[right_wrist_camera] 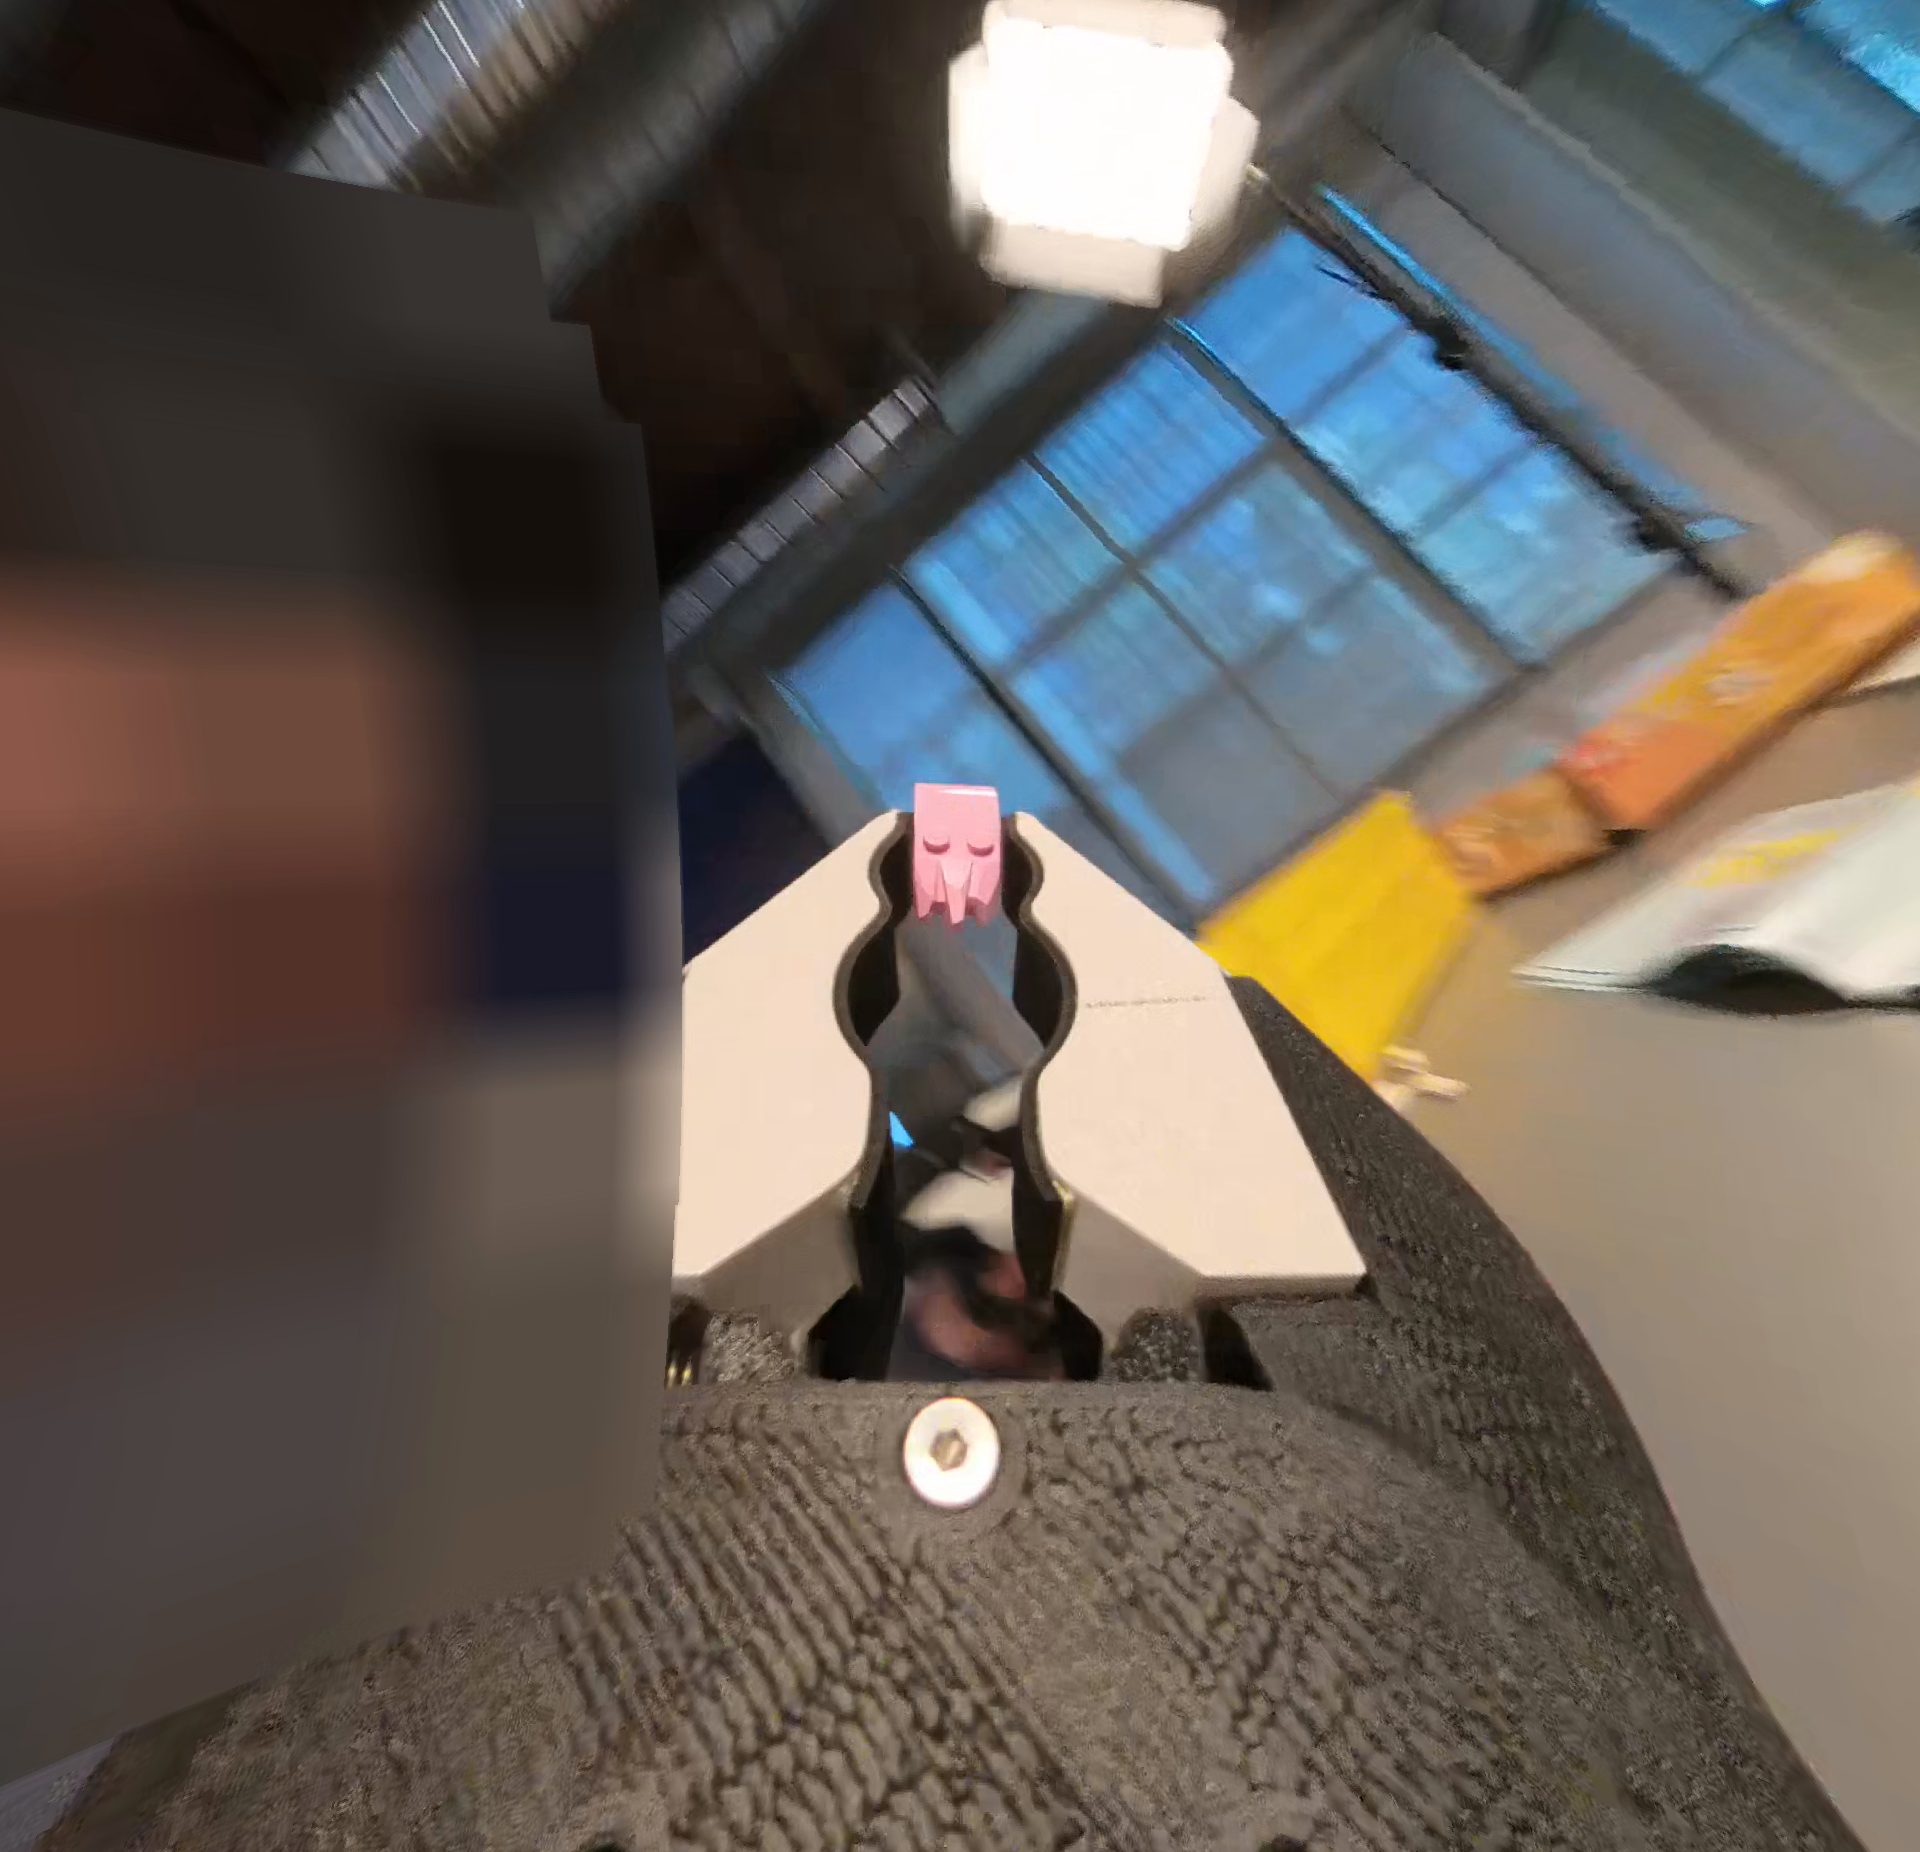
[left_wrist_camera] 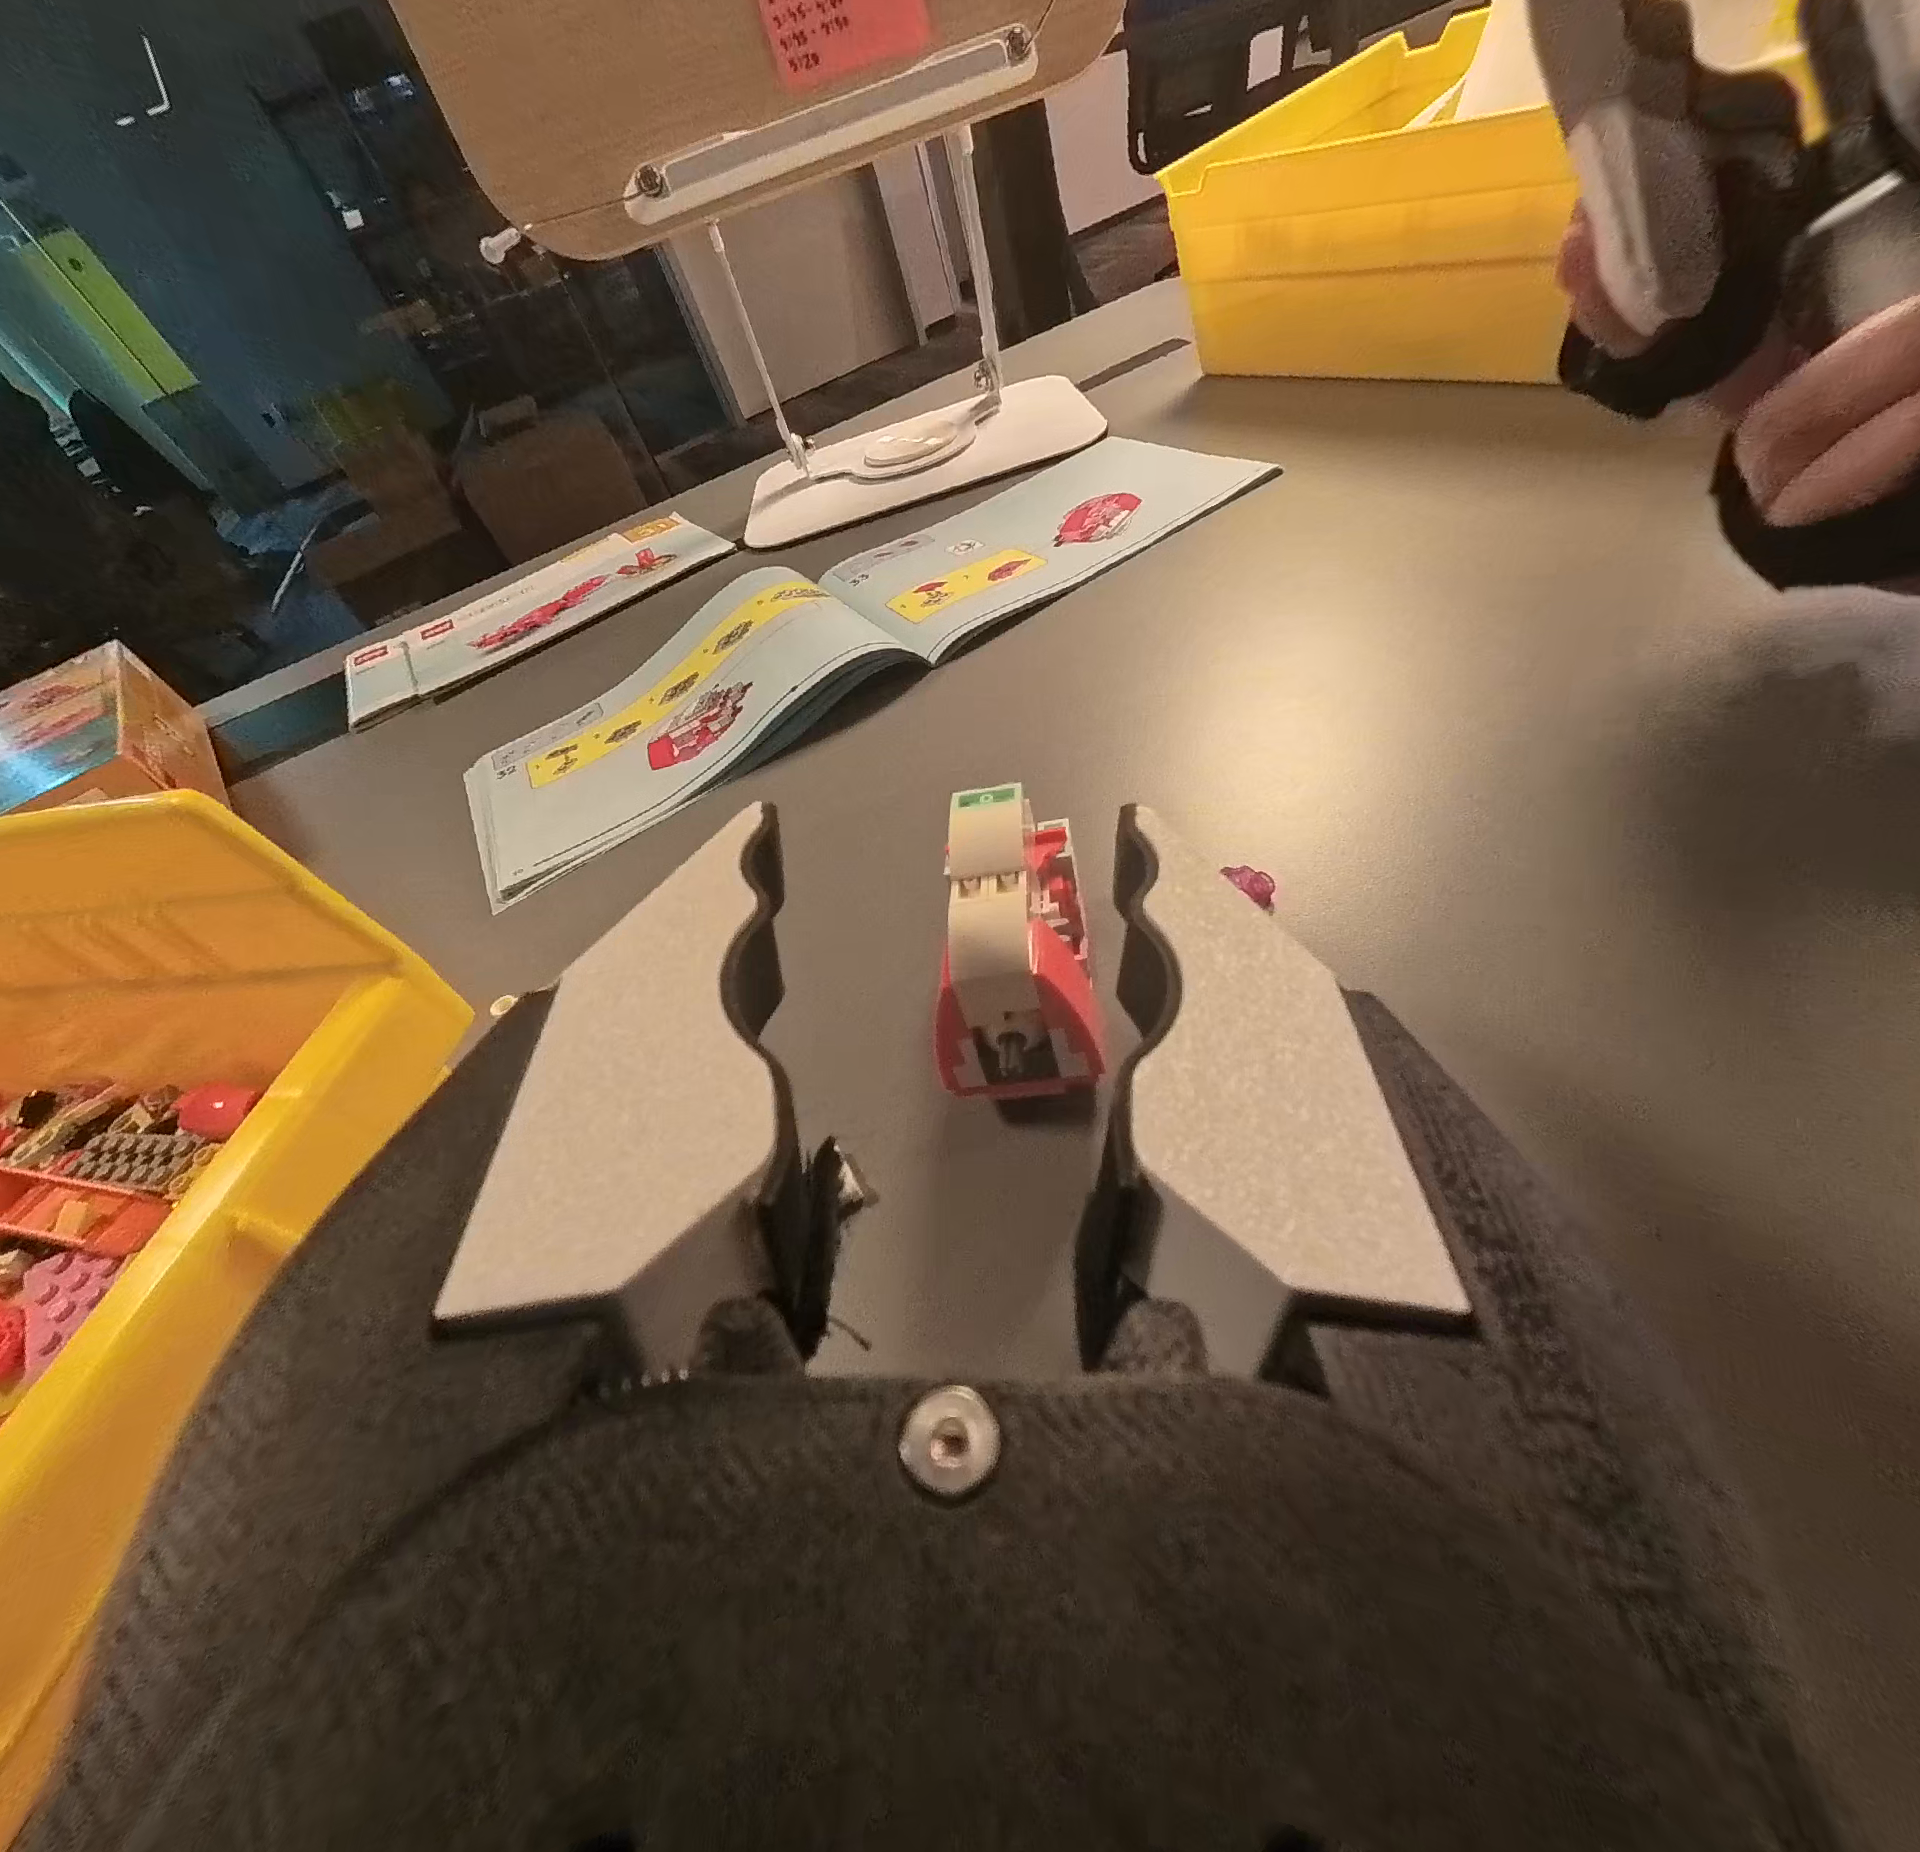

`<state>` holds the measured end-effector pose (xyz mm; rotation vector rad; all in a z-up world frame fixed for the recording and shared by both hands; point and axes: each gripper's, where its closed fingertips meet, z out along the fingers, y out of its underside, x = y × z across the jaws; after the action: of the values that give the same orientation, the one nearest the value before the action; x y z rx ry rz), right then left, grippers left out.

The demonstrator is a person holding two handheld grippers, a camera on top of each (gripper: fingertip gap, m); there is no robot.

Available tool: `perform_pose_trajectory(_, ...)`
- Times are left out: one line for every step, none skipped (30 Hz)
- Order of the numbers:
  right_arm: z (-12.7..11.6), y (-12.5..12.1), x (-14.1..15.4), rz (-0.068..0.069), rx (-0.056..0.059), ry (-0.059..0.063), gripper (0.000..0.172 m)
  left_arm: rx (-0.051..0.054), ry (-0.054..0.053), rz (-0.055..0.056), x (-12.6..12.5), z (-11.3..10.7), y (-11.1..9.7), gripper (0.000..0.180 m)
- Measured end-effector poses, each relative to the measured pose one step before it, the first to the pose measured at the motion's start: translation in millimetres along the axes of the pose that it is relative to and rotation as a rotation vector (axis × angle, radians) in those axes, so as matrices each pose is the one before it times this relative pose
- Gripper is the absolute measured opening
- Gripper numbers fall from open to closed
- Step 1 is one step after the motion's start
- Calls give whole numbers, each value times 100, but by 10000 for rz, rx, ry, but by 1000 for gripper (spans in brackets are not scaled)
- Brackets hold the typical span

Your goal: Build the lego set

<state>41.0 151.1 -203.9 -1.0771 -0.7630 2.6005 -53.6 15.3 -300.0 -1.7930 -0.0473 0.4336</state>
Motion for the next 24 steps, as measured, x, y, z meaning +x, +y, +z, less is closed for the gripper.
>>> perform_pose_trajectory(-57, 171, 235, -589, -268, 393, 15, 12, 5, 3, 9, -14, -13, 64)
perform_pose_trajectory(-74, 62, 241, -520, -183, 350, 15, 4, 7, 1, 6, -6, -3, 63)
perform_pose_trajectory(-3, 67, 180, -419, -127, 292, 15, -13, -12, -3, -25, 1, 8, 64)
perform_pose_trajectory(-9, 53, 150, -362, -53, 279, 15, -130, -173, -15, -230, 10, 169, 66)
perform_pose_trajectory(-81, -17, 57, -344, -17, 274, 15, -469, -303, 8, -358, 57, 623, 68)
perform_pose_trajectory(47, 50, 186, -282, -34, 207, 15, -821, -90, 43, 13, 188, 1087, 74)
perform_pose_trajectory(-54, 72, 266, -224, -60, 185, 15, -897, 19, -4, 209, 304, 1198, 82)
perform_pose_trajectory(53, 190, 155, -139, -108, 114, 15, -657, 111, 10, 331, 315, 866, 86)
perform_pose_trajectory(29, 217, 199, -25, -139, 50, 15, -303, 112, 0, 269, 208, 353, 86)
perform_pose_trajectory(73, 193, 96, 33, -96, 39, 15, -16, 97, -65, 146, 96, -42, 84)
perform_pose_trajectory(49, 148, 40, 52, -42, 8, 15, 75, 162, -135, 135, 55, -160, 81)
perform_pose_trajectory(71, 146, 29, 60, -43, -12, 15, 20, 193, -213, 79, 82, -84, 80)
perform_pose_trajectory(59, 153, 11, 34, -44, 3, 15, -82, 180, -255, -2, 127, 74, 80)
perform_pose_trajectory(48, 122, 25, 5, -40, 20, 15, -200, 149, -277, -42, 212, 205, 82)
perform_pose_trajectory(42, 141, 63, -17, -57, 16, 15, -290, 160, -293, 36, 298, 295, 85)
perform_pose_trajectory(65, 129, 44, -31, -64, 12, 15, -291, 185, -177, 172, 356, 285, 87)
perform_pose_trajectory(21, 121, 56, -65, -75, 42, 15, -206, 28, -22, 49, 300, 169, 87)
perform_pose_trajectory(71, 157, 48, -84, -93, 47, 15, -62, -97, 91, -59, 193, -17, 85)
perform_pose_trajectory(8, 119, 73, -108, -94, 59, 15, 45, -80, 104, -4, 81, -150, 83)
perform_pose_trajectory(-30, 108, 49, -126, -66, 66, 15, 85, -31, 53, 33, 35, -181, 79)
perform_pose_trajectory(1, 67, -6, -105, -46, 59, 15, 76, 20, 12, 46, -3, -132, 74)
perform_pose_trajectory(16, 41, 3, -83, -48, 37, 15, 25, 77, -20, 76, 2, -43, 70)
perform_pose_trajectory(18, 54, -5, -67, -36, 34, 15, -11, 118, -65, 84, -11, 22, 67)
perform_pose_trajectory(6, 57, 15, -58, -24, 29, 15, -10, 125, -95, 60, -15, 41, 63)
